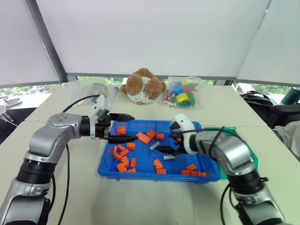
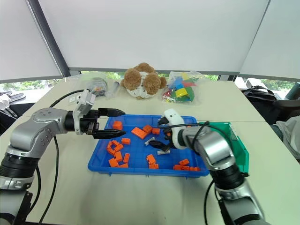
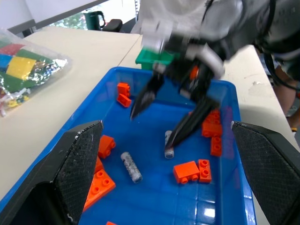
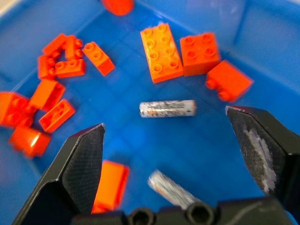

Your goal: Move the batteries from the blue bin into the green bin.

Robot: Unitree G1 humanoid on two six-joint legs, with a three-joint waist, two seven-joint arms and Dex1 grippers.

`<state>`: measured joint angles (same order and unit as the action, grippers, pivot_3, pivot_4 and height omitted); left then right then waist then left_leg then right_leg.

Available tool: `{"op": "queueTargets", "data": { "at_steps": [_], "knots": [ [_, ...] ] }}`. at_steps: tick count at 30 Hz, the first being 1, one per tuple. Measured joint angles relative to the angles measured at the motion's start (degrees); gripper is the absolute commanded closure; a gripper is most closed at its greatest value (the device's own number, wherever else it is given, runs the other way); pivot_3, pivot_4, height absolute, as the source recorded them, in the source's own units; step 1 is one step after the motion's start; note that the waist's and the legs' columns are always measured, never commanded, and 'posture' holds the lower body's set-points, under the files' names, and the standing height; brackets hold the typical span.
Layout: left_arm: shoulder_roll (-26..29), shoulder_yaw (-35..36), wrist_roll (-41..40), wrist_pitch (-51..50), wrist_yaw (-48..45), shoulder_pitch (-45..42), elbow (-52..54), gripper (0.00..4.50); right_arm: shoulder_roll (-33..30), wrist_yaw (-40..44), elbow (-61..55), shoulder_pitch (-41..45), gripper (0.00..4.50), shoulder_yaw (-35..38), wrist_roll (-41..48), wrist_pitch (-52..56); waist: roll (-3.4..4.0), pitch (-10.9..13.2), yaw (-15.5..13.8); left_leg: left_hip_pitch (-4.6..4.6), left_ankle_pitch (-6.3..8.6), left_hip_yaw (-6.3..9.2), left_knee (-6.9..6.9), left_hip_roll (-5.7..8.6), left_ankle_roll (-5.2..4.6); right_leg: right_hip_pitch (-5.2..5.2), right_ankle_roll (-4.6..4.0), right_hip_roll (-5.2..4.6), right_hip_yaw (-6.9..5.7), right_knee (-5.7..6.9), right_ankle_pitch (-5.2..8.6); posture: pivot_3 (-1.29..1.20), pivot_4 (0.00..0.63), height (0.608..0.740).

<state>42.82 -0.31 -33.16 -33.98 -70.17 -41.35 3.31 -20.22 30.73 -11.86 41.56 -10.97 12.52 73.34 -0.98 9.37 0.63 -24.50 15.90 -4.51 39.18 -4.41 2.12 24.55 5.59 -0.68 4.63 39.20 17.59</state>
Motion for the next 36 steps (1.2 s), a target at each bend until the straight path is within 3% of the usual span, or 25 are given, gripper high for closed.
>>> {"op": "queueTargets", "data": {
  "at_steps": [11,28,31,34,36],
  "knots": [
    [0.82,0.02,-0.09,-1.16,1.15,0.16,1.60,0.00,6.15,-7.45,9.69,0.90,0.04,-1.53,-2.21,-2.63,0.00,0.00,0.56,0.04,0.00,0.02,-0.04,-0.02,0.00,0.02,0.00,0.04,0.00,0.03,0.00,0.00,0.150,0.733],
    [0.82,0.04,-0.17,-2.07,1.96,0.21,2.57,0.00,9.11,-8.62,13.79,2.45,0.04,-5.51,-3.79,-7.20,0.00,0.00,0.54,0.05,0.00,0.04,-0.04,-0.02,0.00,0.01,0.00,0.04,-0.01,0.04,0.00,0.00,0.150,0.733],
    [0.83,0.06,-0.45,-2.22,2.13,0.46,2.86,0.00,9.06,-8.66,13.91,2.45,0.91,-5.96,-4.43,-7.53,0.00,0.00,0.54,0.05,0.00,0.04,-0.04,-0.02,0.00,0.01,0.00,0.04,-0.01,0.04,0.00,0.00,0.150,0.733],
    [0.83,0.06,-0.78,-2.29,2.22,0.54,3.22,0.00,9.06,-8.68,14.00,2.45,2.32,-6.16,-4.62,-7.68,0.00,0.00,0.54,0.05,0.00,0.04,-0.04,-0.02,0.00,0.01,0.00,0.04,-0.01,0.04,0.00,0.00,0.150,0.733],
    [0.84,0.06,-0.94,-2.30,2.28,0.55,3.40,0.00,9.06,-8.71,14.02,2.45,2.33,-6.16,-4.82,-7.69,0.00,0.00,0.54,0.05,0.00,0.04,-0.04,-0.02,0.00,0.01,0.00,0.04,-0.01,0.04,0.00,0.00,0.150,0.733]
  ]
}}
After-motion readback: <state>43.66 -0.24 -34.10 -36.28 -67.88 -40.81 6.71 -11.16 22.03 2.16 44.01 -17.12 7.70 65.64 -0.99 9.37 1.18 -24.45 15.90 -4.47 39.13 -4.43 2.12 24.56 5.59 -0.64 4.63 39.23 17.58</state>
